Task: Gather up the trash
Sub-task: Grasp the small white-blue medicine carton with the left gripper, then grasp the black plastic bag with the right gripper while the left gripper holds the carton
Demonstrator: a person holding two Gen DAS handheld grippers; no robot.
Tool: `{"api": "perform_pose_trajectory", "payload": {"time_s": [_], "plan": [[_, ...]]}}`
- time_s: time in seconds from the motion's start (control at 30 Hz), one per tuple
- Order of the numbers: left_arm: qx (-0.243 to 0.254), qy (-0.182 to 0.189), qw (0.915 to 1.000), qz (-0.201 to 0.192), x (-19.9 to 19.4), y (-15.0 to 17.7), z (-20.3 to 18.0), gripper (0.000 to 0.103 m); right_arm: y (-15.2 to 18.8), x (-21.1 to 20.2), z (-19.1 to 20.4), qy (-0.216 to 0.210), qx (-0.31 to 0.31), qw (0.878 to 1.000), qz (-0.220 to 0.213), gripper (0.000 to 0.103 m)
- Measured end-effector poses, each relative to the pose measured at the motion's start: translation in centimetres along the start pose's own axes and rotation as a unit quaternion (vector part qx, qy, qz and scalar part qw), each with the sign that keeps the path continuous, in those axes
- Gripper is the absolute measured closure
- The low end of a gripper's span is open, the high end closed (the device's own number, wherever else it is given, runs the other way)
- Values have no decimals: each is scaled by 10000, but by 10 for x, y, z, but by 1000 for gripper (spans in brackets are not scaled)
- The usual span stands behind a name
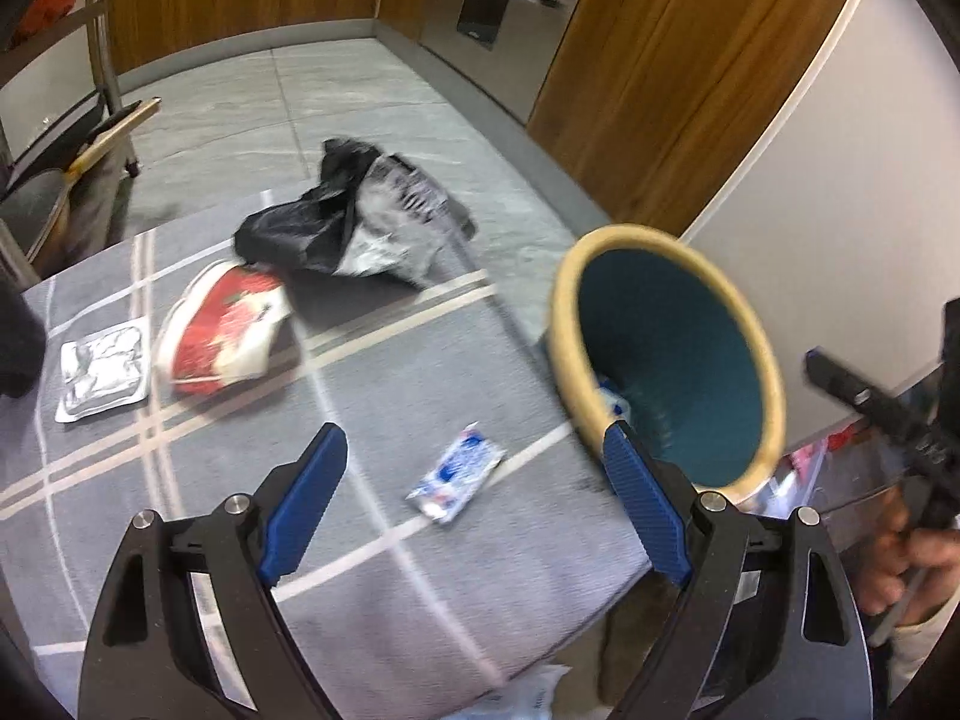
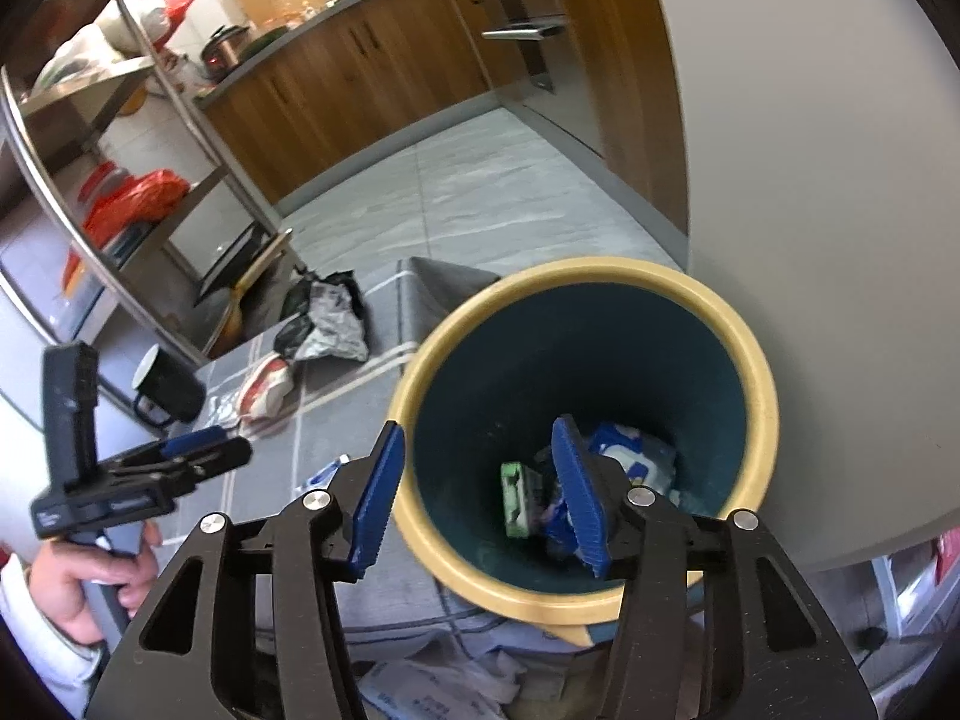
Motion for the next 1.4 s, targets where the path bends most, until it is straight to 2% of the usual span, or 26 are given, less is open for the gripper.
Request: {"api": "perform_pose_trajectory", "payload": {"time_s": [0.17, 0.37, 0.47, 0.63, 0.83, 0.97, 1.13, 1.3, 1.4], "plan": [[405, -72, 9990, 196, 21, 14, -2, 19, 0, 1, 9, -73, -50, 10000, 17, 48], [1031, -253, 9927, 577, 54, 27, -14, 32, 1, 3, 15, -140, -108, 9998, 68, 48], [1124, -340, 9903, 747, 68, 30, -13, 43, 2, 4, 17, -150, -115, 9998, 90, 48], [1110, -547, 9882, 905, 79, 35, -3, 75, 2, 6, 20, -163, -143, 9997, 100, 48], [687, -413, 9929, 884, 67, 39, 11, 77, 2, 10, 26, -184, -195, 9995, 135, 48], [277, -217, 9972, 658, 44, 34, 23, 77, 3, 16, 37, -213, -320, 9990, 206, 48], [-303, -42, 9990, 340, 1, 22, 47, 77, 1, 27, 60, -268, -622, 9972, 327, 48], [-562, -94, 9983, 85, -40, 6, 70, 77, -11, 42, 94, -377, -1007, 9933, 432, 48], [-643, -158, 9978, -57, -67, -5, 83, 77, -22, 56, 114, -526, -1088, 9914, 508, 45]]}}
Point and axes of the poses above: each gripper's, at about its wrist camera, not at the fingertips, and x roughly the way its jaws point, z to its left, y to its underside, the point moved 7 cm from there along x, roughly the way its jaws point, and after that the axes turned 1 degree about z, right-handed, at the moved point
